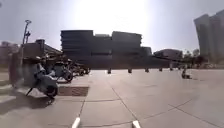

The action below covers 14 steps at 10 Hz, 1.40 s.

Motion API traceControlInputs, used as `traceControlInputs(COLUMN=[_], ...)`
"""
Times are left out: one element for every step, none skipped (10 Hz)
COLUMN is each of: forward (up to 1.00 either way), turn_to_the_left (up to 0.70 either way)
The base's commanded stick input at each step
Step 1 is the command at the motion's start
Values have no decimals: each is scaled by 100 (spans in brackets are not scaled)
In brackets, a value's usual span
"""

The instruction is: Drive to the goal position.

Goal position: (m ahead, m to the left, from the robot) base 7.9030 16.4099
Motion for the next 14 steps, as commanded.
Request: traceControlInputs(forward=[100,100,100,100,100,100,100,100,100,100,100,100,100,100], turn_to_the_left=[0,0,0,0,0,14,40,38,7,0,0,0,0,0])
